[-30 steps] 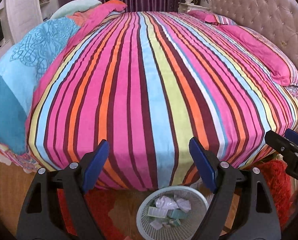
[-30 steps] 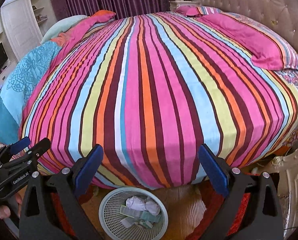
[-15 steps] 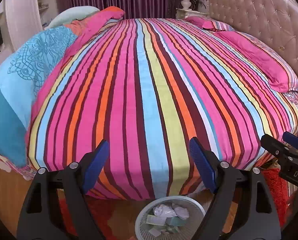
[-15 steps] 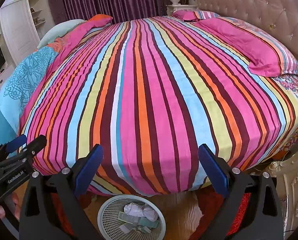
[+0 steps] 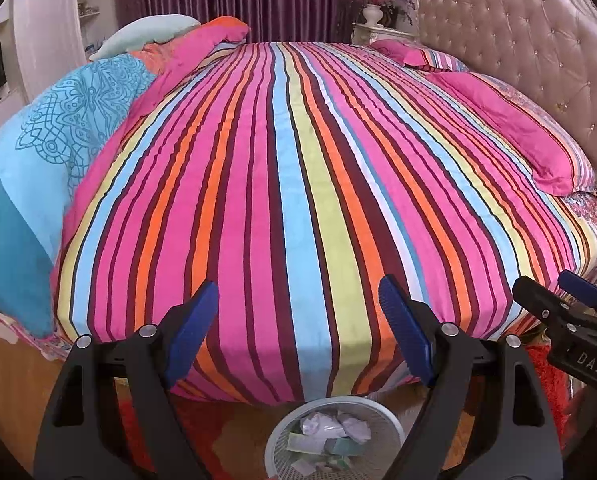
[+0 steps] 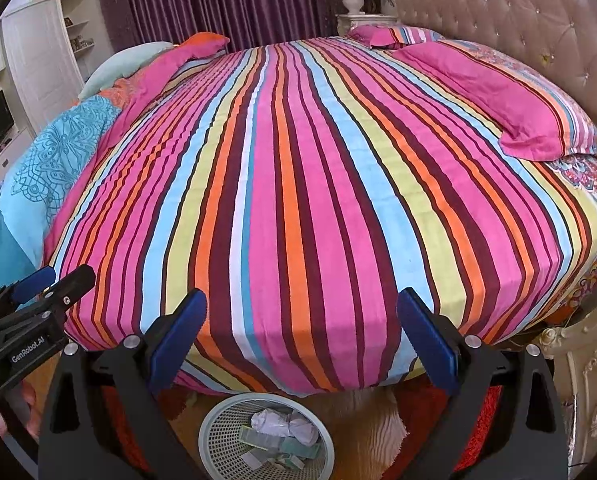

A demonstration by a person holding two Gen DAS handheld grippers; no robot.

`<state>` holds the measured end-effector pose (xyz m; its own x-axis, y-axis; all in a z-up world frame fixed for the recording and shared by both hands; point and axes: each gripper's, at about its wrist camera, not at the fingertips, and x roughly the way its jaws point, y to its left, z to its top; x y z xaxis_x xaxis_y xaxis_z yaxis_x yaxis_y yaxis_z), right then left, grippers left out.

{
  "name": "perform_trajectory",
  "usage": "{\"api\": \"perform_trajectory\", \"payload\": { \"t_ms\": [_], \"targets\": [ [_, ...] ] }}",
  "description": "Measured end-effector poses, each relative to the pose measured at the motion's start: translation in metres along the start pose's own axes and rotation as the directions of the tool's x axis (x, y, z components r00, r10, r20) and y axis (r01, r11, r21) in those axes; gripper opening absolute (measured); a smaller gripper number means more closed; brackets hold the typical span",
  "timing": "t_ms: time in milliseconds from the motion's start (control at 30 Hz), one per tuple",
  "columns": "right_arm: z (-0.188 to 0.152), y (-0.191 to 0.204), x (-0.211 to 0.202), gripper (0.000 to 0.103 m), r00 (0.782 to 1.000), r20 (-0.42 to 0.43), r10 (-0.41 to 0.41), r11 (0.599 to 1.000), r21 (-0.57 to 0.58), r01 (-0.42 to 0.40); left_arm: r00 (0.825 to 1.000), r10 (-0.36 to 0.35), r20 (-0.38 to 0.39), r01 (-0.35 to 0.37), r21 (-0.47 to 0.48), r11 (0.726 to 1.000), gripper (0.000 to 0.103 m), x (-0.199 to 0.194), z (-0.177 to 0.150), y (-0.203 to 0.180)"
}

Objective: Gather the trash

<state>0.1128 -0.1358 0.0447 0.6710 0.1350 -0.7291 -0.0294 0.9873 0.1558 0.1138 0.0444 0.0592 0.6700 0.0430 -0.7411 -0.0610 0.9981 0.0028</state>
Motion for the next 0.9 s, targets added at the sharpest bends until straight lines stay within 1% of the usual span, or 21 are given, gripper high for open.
{"api": "perform_trajectory", "payload": {
  "t_ms": [167, 900],
  "targets": [
    [0.0029, 0.0023, -0.0021, 0.091, 1.000, 0.010, 0.000, 1.000, -0.008, 0.000, 1.000, 0.024, 0.015, -0.024, 0.013, 1.000, 0.080, -0.0043, 0.0024, -0.0012],
    [0.0056, 0.0043, -0.0039, 0.091, 1.000, 0.020, -0.003, 1.000, -0.008, 0.003, 1.000, 0.021, 0.014, -0.022, 0.023, 1.000, 0.080, -0.0093, 0.0069, -0.0048]
  ]
}}
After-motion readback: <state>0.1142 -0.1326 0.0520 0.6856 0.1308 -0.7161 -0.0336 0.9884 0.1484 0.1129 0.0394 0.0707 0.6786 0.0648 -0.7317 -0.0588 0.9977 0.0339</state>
